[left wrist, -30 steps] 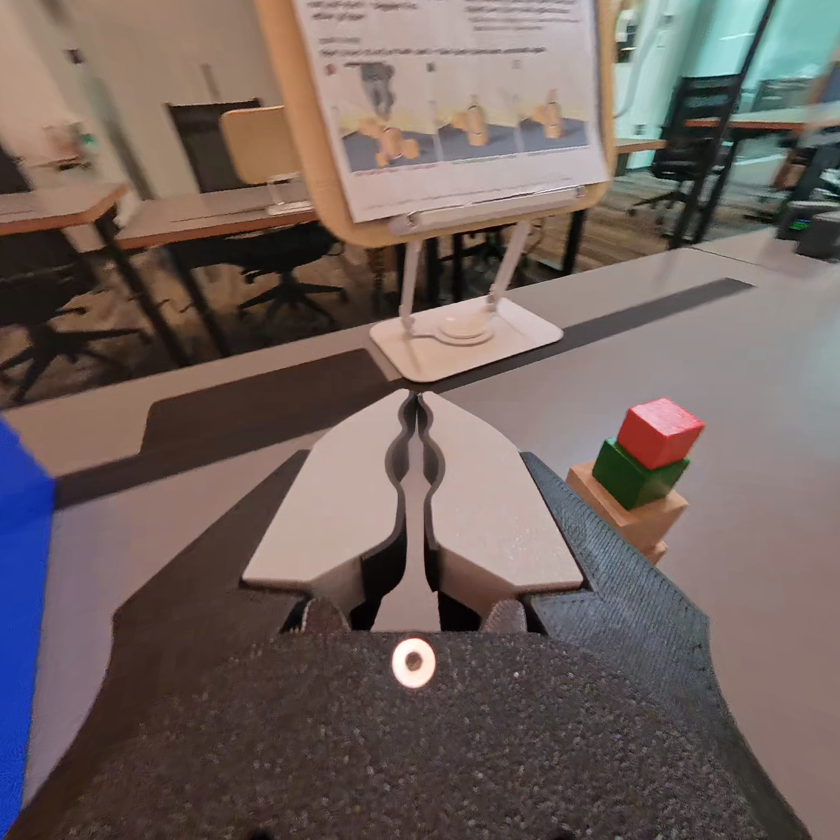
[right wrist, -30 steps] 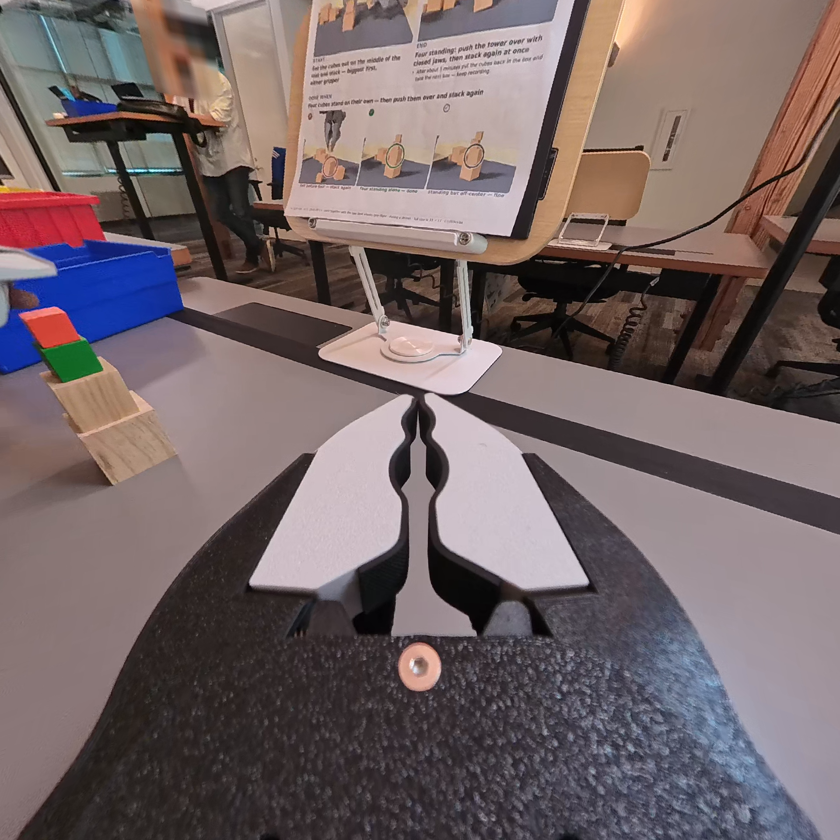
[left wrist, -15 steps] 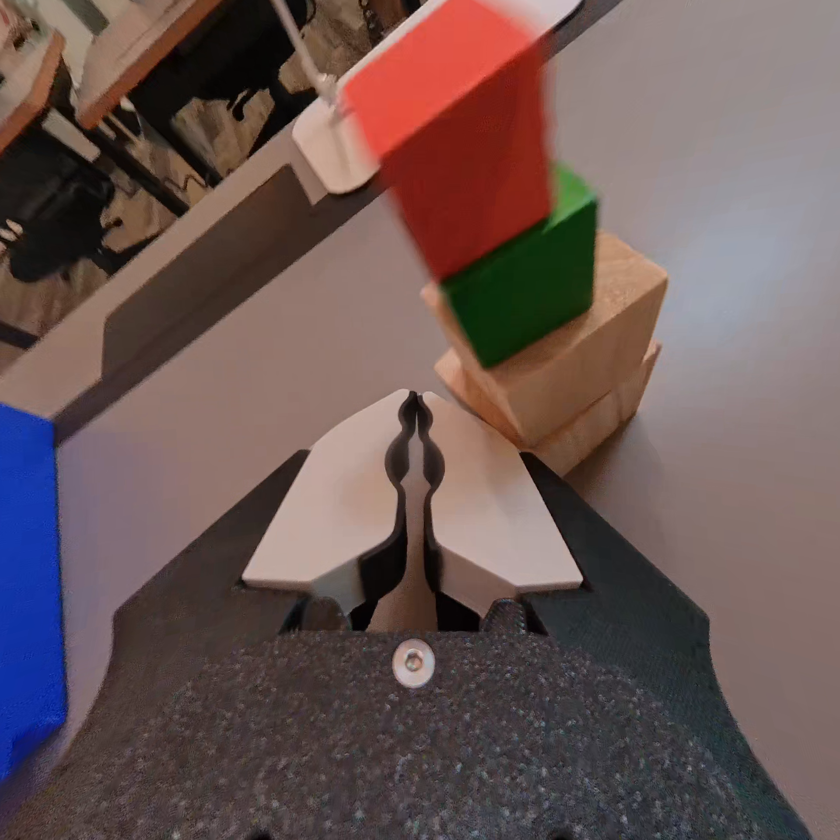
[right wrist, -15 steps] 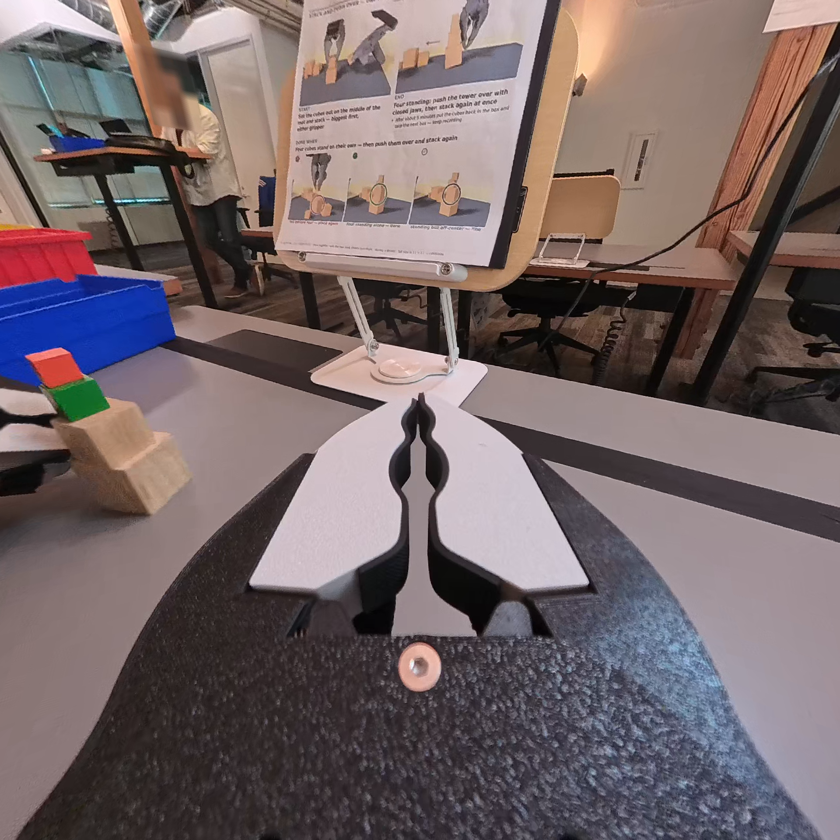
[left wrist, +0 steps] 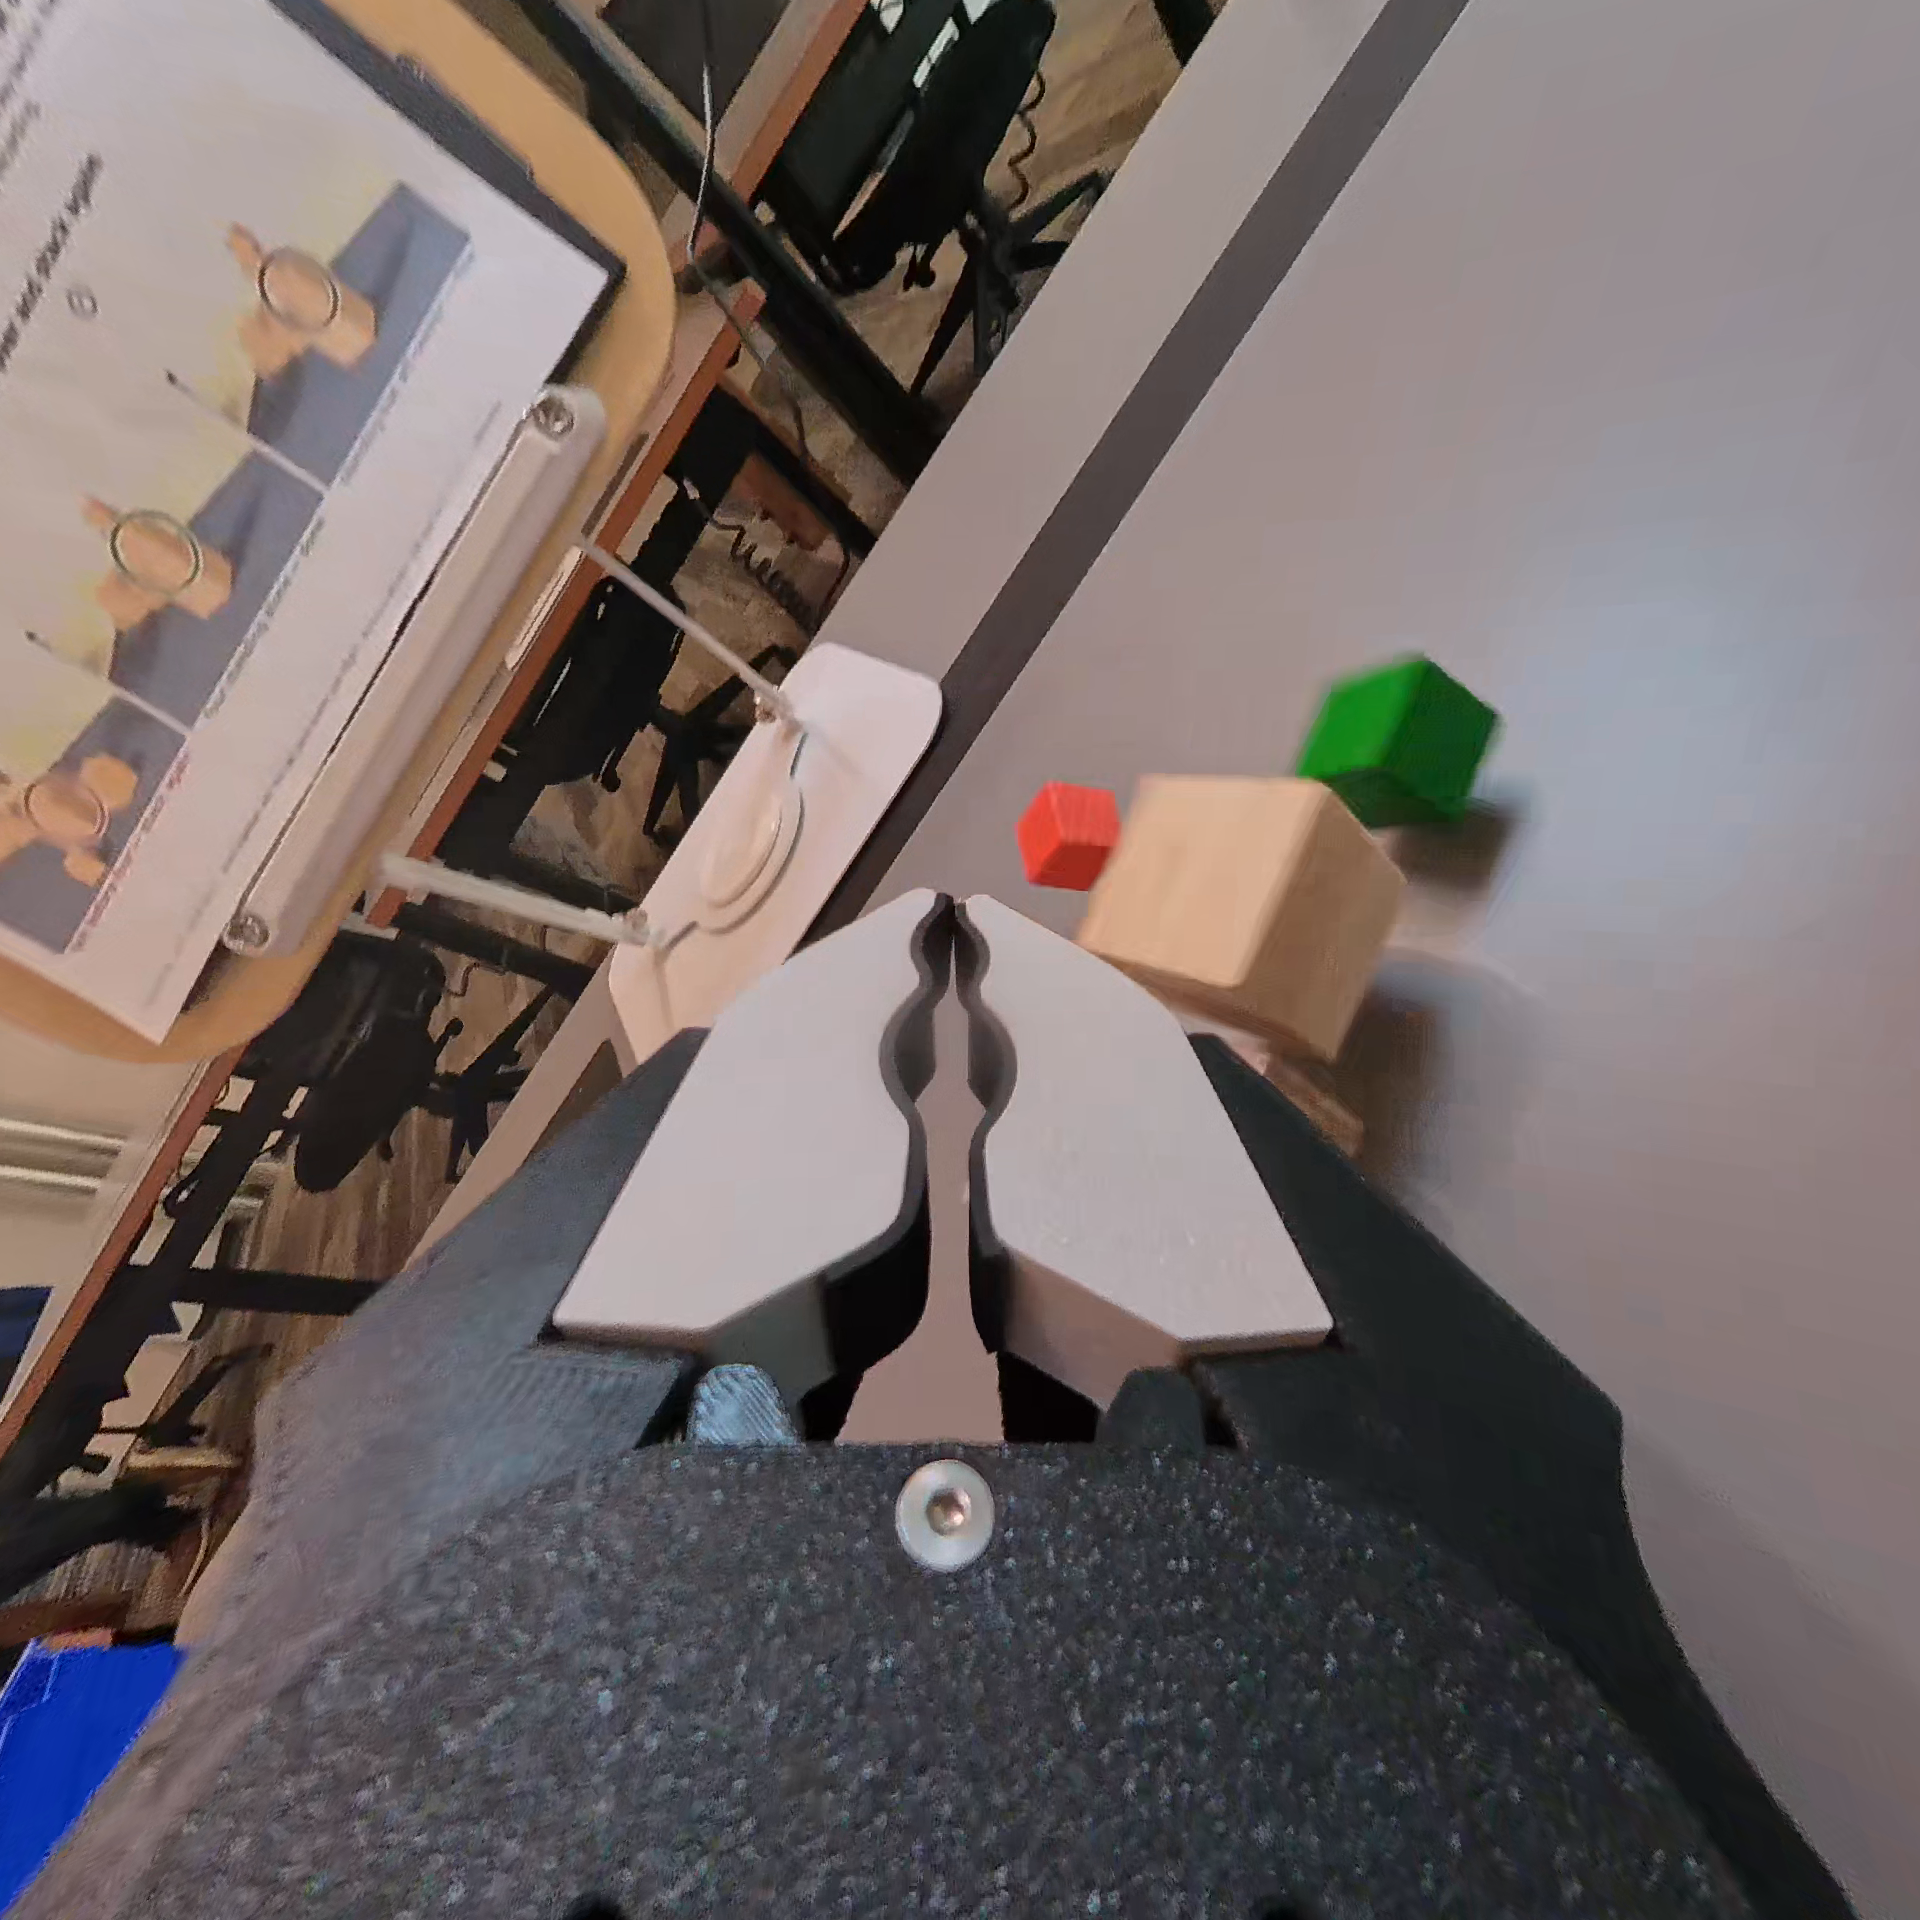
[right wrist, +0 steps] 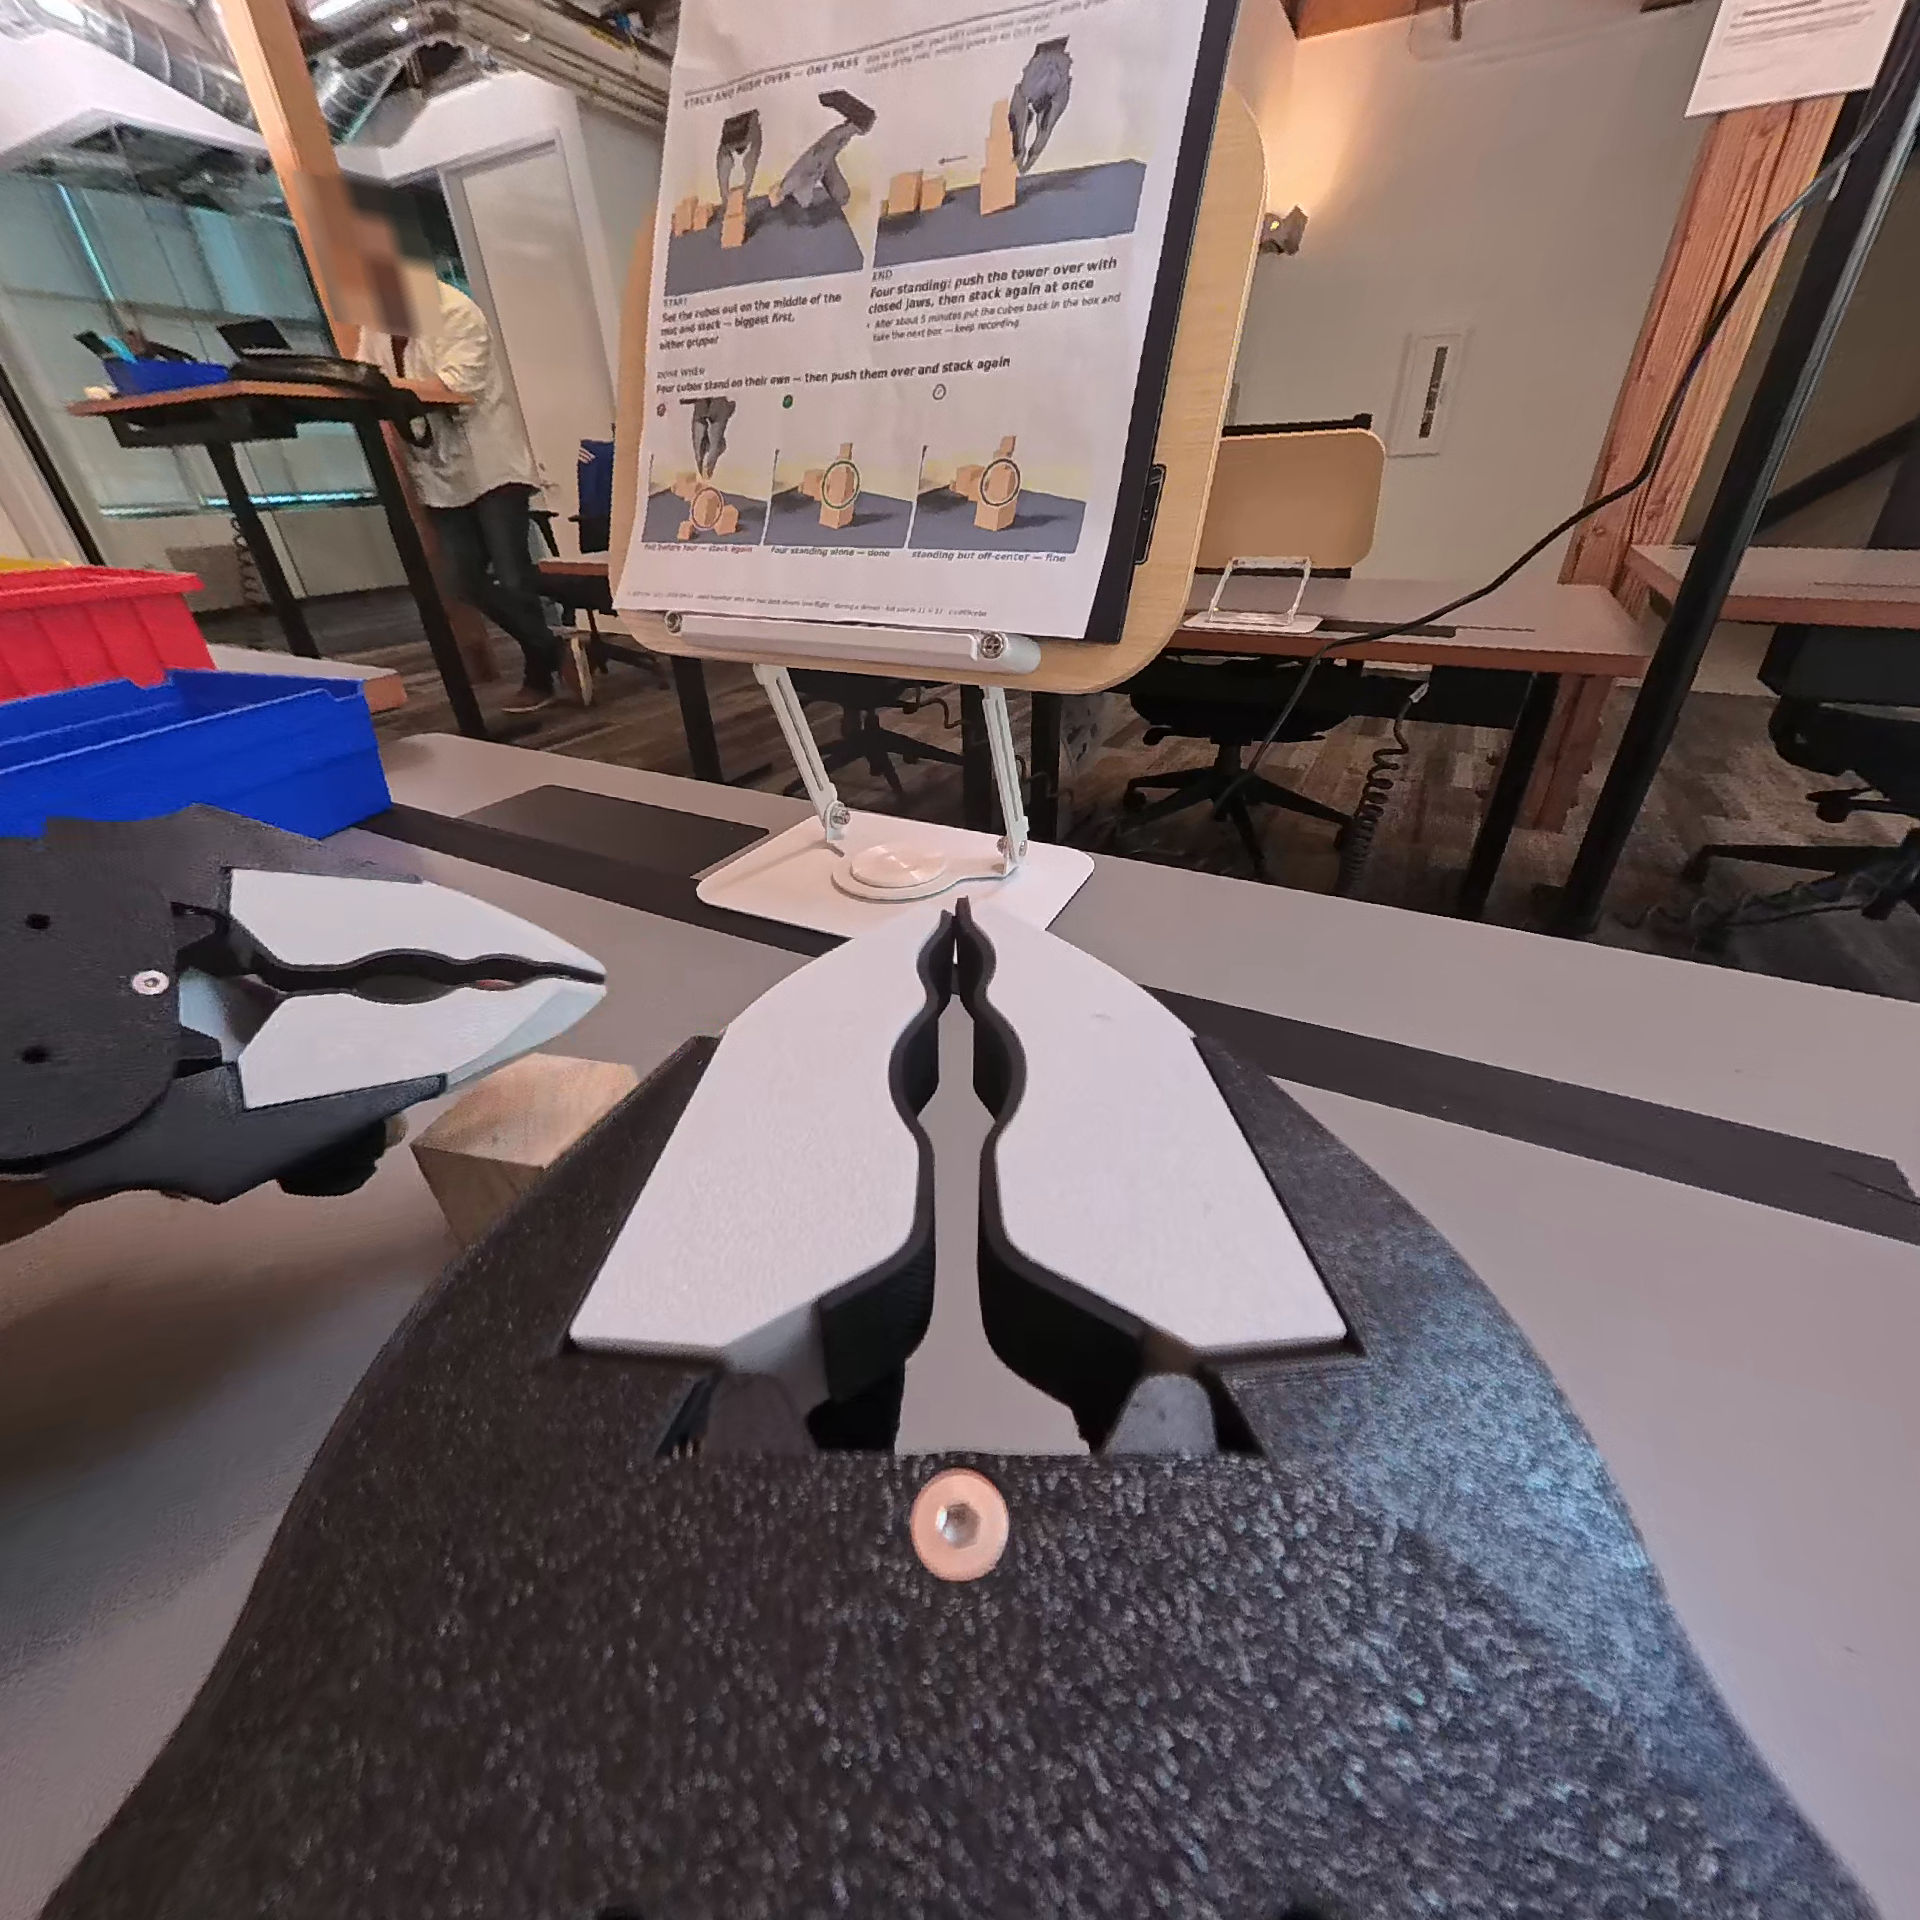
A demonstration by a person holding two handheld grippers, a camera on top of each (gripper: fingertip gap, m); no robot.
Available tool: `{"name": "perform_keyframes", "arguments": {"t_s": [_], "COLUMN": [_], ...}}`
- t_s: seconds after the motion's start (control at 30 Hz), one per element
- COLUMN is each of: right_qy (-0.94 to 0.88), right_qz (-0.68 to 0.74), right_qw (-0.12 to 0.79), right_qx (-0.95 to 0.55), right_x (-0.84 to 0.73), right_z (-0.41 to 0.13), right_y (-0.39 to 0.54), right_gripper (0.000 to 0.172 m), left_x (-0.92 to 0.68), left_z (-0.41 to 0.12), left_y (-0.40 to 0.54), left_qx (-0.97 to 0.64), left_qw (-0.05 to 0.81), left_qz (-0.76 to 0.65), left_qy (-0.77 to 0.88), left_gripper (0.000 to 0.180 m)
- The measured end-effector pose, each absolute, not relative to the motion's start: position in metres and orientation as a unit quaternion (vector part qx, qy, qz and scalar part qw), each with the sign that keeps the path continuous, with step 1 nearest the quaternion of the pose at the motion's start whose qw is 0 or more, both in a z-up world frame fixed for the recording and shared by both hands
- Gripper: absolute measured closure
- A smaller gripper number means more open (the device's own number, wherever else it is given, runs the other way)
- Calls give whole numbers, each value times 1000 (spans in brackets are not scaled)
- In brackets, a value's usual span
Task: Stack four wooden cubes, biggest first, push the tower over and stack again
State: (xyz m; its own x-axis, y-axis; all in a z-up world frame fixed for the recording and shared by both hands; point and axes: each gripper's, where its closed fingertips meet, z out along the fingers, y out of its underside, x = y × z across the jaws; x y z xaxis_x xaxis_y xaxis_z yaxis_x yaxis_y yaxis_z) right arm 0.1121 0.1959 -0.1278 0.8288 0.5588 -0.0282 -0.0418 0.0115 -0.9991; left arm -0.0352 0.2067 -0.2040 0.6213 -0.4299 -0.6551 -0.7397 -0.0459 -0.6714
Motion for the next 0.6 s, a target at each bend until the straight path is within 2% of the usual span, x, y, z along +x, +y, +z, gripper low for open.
{"name": "perform_keyframes", "arguments": {"t_s": [0.27,0.6], "right_qy": [-195,-198], "right_qz": [219,218], "right_qw": [683,680], "right_qx": [-669,-671], "right_x": [111,110], "right_z": [-129,-132], "right_y": [196,197], "right_gripper": [171,171], "left_x": [-33,-114], "left_z": [-188,-125], "left_y": [201,199], "left_qx": [-701,-707], "left_qw": [582,677], "left_qz": [109,-68], "left_qy": [398,191], "left_gripper": [180,180]}}
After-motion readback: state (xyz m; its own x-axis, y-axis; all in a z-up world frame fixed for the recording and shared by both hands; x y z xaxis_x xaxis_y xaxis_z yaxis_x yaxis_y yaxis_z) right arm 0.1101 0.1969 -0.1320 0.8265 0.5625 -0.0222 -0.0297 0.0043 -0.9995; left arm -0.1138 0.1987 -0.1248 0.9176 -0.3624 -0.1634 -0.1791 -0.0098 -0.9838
